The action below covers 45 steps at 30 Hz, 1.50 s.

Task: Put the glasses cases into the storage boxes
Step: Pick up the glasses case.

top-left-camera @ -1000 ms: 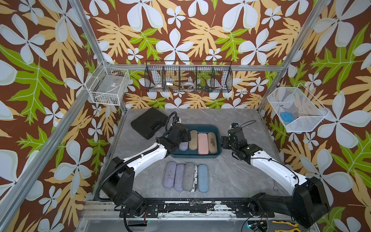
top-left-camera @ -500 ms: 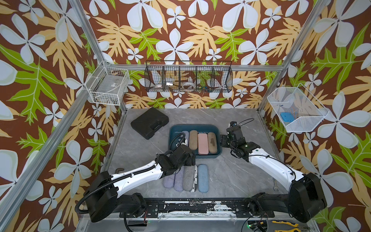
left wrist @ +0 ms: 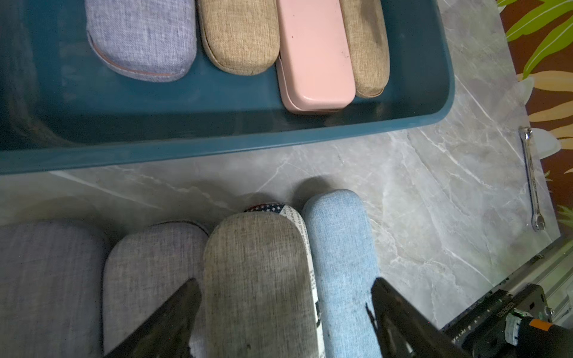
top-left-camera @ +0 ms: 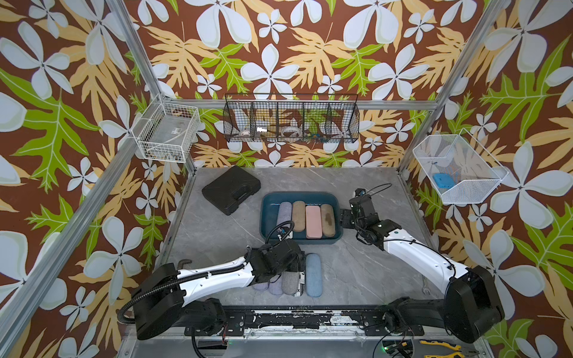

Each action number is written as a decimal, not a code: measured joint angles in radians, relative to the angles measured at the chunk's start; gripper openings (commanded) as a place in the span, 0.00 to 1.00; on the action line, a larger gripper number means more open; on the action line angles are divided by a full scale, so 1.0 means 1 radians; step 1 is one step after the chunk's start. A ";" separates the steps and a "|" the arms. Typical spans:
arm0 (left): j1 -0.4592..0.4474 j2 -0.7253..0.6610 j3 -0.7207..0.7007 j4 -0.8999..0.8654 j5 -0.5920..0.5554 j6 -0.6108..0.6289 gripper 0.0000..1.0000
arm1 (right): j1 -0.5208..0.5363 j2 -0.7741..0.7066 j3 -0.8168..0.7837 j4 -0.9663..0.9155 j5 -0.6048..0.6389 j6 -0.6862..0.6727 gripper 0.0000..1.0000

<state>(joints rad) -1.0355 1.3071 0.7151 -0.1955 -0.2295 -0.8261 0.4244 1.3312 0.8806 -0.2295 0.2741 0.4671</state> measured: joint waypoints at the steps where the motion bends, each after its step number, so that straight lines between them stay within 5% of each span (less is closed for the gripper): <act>1: -0.007 0.003 0.000 -0.005 -0.005 -0.009 0.88 | 0.000 -0.001 -0.002 0.001 0.000 0.000 0.77; 19: -0.072 0.079 0.011 -0.051 -0.061 -0.055 0.78 | 0.000 -0.001 -0.030 0.012 -0.013 0.006 0.78; 29: -0.101 0.133 0.068 -0.114 -0.106 -0.061 0.60 | 0.000 -0.001 -0.040 0.020 -0.014 0.016 0.77; 45: -0.114 0.066 0.151 -0.231 -0.174 -0.054 0.60 | 0.000 0.000 -0.048 0.021 -0.014 0.016 0.77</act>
<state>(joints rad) -1.1492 1.3735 0.8658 -0.4263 -0.4030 -0.8799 0.4248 1.3315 0.8330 -0.2085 0.2604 0.4831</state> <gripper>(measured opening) 0.620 0.775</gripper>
